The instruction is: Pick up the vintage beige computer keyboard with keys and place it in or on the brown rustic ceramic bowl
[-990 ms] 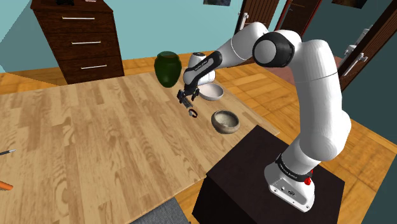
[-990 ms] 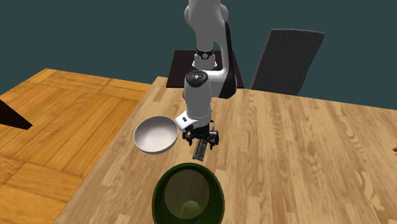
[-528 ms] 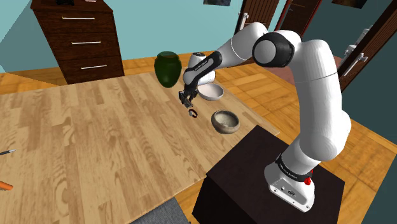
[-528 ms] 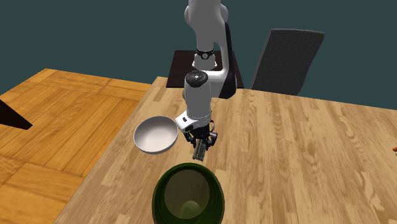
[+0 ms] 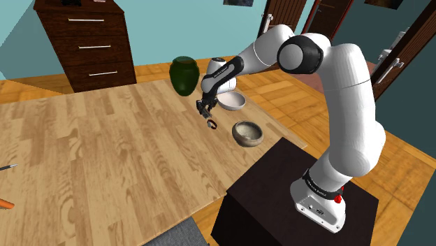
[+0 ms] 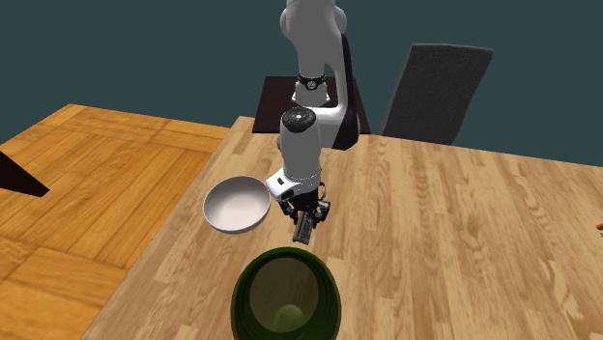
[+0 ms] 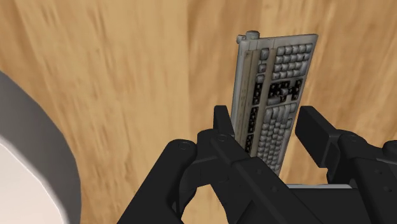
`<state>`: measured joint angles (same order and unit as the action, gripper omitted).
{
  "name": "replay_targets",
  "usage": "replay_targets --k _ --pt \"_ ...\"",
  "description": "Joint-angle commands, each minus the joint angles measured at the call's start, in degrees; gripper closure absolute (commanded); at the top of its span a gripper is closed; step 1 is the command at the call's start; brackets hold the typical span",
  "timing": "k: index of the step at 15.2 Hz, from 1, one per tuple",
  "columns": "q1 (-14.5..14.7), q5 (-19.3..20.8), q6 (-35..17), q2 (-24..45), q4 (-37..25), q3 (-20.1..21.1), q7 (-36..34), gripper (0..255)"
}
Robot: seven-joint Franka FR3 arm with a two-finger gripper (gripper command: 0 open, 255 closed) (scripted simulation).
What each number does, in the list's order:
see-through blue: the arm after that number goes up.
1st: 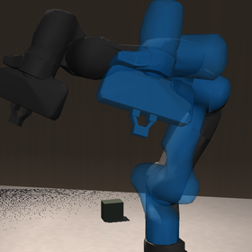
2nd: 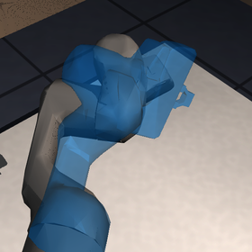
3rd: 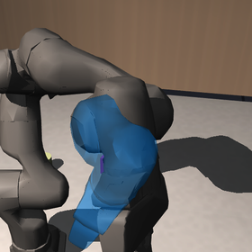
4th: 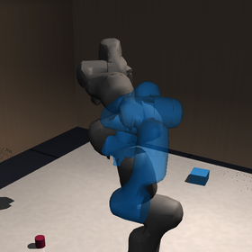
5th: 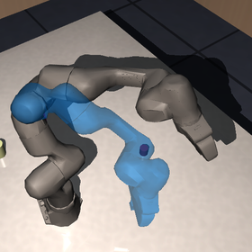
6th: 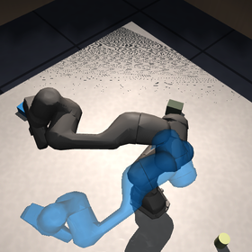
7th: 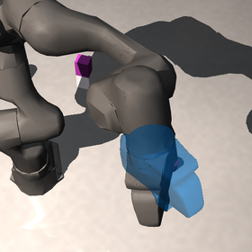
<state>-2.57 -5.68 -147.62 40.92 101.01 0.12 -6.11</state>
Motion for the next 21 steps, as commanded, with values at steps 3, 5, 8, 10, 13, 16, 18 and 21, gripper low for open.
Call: replay_targets --k 3,5,8,10,13,16,18,21 --pt "0.06 0.09 1.38 -1.82 0.45 -0.09 -0.14 255" --pt "0.09 0.16 2.33 -3.00 0.68 -0.16 -0.24 255" --pt "0.15 0.26 3.80 -4.72 0.93 -0.25 -0.39 255" --pt "0.18 0.34 4.82 -5.84 1.02 -0.31 -0.49 255" --pt "0.23 0.45 6.39 -7.44 1.05 -0.39 -0.65 255" --pt "0.27 0.56 8.00 -9.00 1.01 -0.47 -0.80 255" --pt "0.30 0.64 9.11 -9.98 0.87 -0.52 -0.91 255" --pt "0.33 0.76 10.80 -11.42 0.61 -0.59 -1.07 255"
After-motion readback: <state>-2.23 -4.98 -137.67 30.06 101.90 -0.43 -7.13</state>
